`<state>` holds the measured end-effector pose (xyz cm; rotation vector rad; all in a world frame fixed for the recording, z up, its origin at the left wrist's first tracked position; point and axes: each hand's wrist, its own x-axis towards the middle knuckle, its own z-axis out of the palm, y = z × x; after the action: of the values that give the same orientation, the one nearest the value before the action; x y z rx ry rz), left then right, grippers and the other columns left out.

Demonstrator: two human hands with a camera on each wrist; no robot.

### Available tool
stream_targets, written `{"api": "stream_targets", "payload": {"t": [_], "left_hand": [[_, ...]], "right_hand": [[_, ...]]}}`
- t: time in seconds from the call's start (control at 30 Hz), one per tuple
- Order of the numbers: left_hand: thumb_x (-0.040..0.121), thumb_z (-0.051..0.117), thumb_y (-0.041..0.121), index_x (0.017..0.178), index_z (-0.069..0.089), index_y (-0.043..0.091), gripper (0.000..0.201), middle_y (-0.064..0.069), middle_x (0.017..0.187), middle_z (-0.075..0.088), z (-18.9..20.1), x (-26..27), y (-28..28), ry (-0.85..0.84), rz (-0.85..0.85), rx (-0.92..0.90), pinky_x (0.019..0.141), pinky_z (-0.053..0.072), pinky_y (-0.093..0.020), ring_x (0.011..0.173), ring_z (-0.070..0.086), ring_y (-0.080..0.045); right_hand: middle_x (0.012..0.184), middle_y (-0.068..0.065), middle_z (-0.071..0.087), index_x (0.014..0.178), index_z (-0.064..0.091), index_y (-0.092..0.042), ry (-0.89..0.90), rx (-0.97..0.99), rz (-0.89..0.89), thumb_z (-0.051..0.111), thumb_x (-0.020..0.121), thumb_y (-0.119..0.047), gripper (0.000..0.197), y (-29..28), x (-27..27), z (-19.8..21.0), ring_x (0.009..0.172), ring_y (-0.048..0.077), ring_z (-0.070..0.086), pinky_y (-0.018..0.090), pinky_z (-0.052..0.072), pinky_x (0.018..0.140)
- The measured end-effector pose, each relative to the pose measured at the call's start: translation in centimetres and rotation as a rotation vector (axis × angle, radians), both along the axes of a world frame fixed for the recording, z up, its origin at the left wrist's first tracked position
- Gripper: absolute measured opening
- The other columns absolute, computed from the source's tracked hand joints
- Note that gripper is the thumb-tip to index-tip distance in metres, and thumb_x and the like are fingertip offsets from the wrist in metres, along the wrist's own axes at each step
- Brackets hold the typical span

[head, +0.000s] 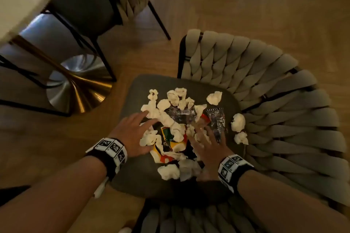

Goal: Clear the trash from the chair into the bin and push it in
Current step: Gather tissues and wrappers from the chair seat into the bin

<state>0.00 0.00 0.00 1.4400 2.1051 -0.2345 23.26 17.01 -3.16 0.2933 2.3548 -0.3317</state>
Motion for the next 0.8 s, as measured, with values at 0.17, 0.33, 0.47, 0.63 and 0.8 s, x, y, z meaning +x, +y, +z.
{"api": "stream_targets", "payload": {"t": [0.17, 0.33, 0.47, 0.63, 0.8], "left_hand": [[0.042, 0.069, 0.078, 0.134, -0.027, 0.048, 0.136, -0.001, 0.149, -0.036, -5.2, -2.7, 2.0, 0.082, -0.203, -0.09, 0.114, -0.007, -0.057, 0.138, -0.026, -0.027], [0.045, 0.068, 0.079, 0.133, -0.026, 0.052, 0.131, -0.003, 0.15, -0.036, -7.0, -5.3, 4.0, 0.1, -0.245, -0.039, 0.115, -0.001, -0.06, 0.139, -0.026, -0.031], [0.055, 0.065, 0.075, 0.132, -0.017, 0.059, 0.114, 0.002, 0.152, -0.032, -8.0, -5.9, 6.3, 0.05, -0.292, -0.064, 0.115, 0.013, -0.059, 0.142, -0.008, -0.037], [0.074, 0.061, 0.06, 0.137, 0.018, 0.049, 0.077, 0.001, 0.156, -0.004, -8.6, -4.5, 6.3, 0.067, -0.341, -0.07, 0.113, 0.022, -0.048, 0.139, 0.006, -0.032], [0.063, 0.076, 0.051, 0.136, -0.011, 0.054, 0.114, -0.001, 0.152, -0.009, -7.6, -3.1, 6.4, -0.038, -0.177, -0.001, 0.11, 0.029, -0.047, 0.136, 0.014, -0.03]], "right_hand": [[0.156, 0.011, -0.024, 0.144, -0.02, -0.027, -0.138, 0.015, 0.093, 0.071, 0.062, -0.065, 0.129, 0.8, 0.1, -4.7, 0.142, 0.044, -0.013, 0.071, 0.001, 0.107], [0.158, 0.012, -0.015, 0.146, -0.002, -0.029, -0.29, -0.088, 0.104, 0.072, 0.077, -0.038, 0.102, 1.2, -0.3, -4.6, 0.141, 0.049, -0.004, 0.068, 0.016, 0.109], [0.156, 0.014, -0.002, 0.14, 0.014, -0.029, -0.275, -0.092, 0.119, 0.06, 0.085, -0.028, 0.072, 2.8, -0.3, -4.5, 0.135, 0.046, 0.017, 0.058, 0.039, 0.101], [0.15, 0.017, 0.01, 0.136, 0.026, -0.024, -0.287, -0.098, 0.155, 0.054, 0.088, -0.023, 0.056, 3.7, -0.8, -5.0, 0.122, 0.048, 0.037, 0.056, 0.049, 0.09], [0.15, 0.015, 0.013, 0.136, 0.028, -0.022, -0.267, -0.102, 0.124, 0.055, 0.087, -0.019, 0.056, 3.7, -0.8, -5.3, 0.12, 0.047, 0.041, 0.055, 0.049, 0.09]]}}
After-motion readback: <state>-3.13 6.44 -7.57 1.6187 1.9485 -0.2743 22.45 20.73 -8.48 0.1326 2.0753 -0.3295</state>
